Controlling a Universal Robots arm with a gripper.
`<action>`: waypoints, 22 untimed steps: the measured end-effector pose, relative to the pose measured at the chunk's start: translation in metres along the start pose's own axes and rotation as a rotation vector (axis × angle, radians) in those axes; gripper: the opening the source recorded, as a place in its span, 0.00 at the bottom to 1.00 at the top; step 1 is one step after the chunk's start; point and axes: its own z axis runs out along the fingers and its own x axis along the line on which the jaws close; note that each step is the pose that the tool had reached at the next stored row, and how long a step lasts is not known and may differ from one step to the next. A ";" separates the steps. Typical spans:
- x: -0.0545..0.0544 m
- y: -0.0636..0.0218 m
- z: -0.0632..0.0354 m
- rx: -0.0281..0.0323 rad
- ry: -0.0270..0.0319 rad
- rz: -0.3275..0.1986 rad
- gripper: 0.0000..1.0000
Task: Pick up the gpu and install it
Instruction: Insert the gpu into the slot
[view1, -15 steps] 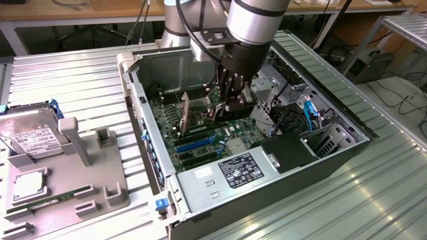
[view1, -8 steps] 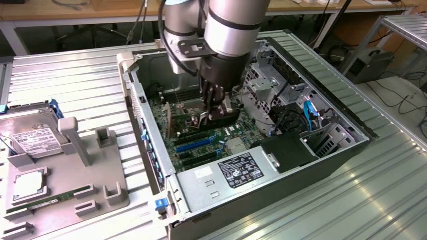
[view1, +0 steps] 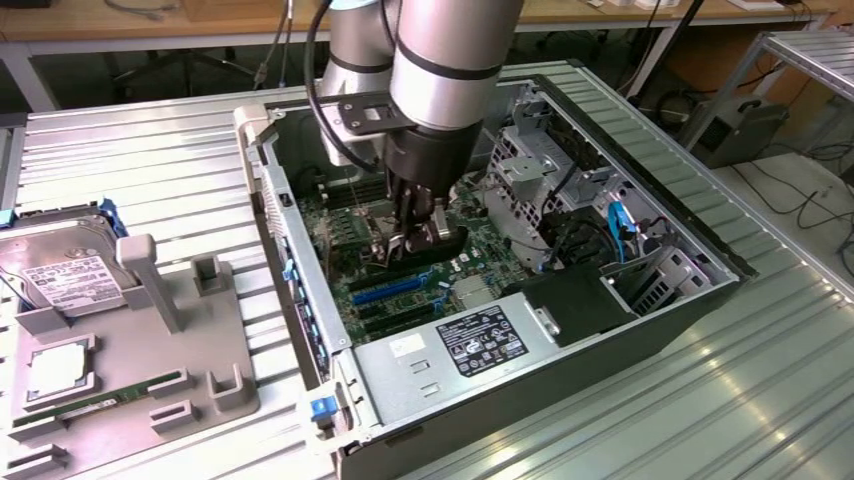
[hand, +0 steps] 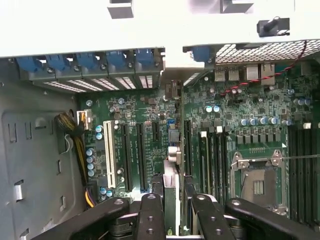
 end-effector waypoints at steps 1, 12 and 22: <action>0.000 0.0001 0.0010 0.0010 0.0001 -0.005 0.26; -0.001 0.0039 0.0171 0.0050 -0.0001 -0.021 0.26; 0.000 0.0061 0.0292 0.0051 -0.0001 -0.022 0.26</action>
